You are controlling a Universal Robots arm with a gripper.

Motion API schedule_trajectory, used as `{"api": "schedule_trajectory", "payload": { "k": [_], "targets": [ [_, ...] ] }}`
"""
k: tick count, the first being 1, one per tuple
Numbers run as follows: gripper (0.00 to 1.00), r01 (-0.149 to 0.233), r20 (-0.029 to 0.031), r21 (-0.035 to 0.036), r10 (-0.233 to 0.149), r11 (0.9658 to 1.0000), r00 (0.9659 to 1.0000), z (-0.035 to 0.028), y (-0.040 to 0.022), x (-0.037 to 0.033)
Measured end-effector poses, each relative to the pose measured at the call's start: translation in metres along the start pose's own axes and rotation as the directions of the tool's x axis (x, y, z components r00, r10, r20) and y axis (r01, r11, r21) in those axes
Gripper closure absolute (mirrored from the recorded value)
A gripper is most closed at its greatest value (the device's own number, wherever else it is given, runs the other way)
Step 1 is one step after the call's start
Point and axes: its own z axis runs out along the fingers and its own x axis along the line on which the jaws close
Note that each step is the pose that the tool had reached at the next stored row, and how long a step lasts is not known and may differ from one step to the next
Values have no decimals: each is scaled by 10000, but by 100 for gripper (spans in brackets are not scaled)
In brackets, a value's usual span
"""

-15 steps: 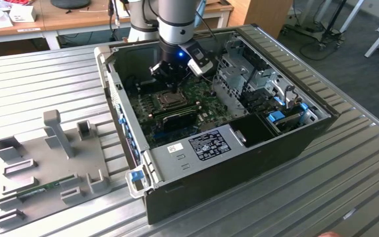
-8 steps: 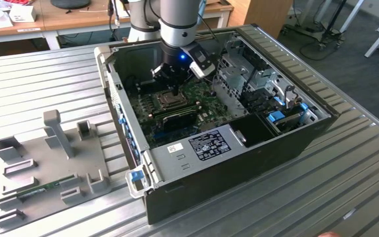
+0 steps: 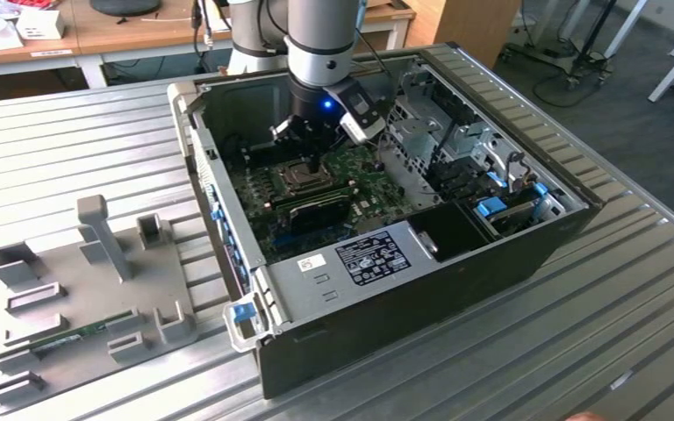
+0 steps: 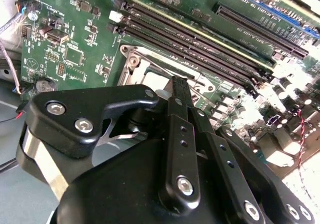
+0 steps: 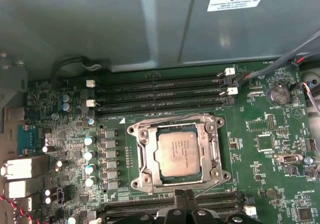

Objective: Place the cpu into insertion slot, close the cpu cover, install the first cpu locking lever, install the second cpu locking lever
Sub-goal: 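Install the second cpu locking lever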

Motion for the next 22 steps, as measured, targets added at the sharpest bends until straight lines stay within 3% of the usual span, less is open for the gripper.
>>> {"api": "schedule_trajectory", "payload": {
  "k": [15, 22],
  "targets": [
    [90, 1, 0, 1, -1, 10000, 10000, -6, -12, 84],
    [90, 1, 0, 0, -1, 10000, 10000, -11, -56, 105]
  ]
}}
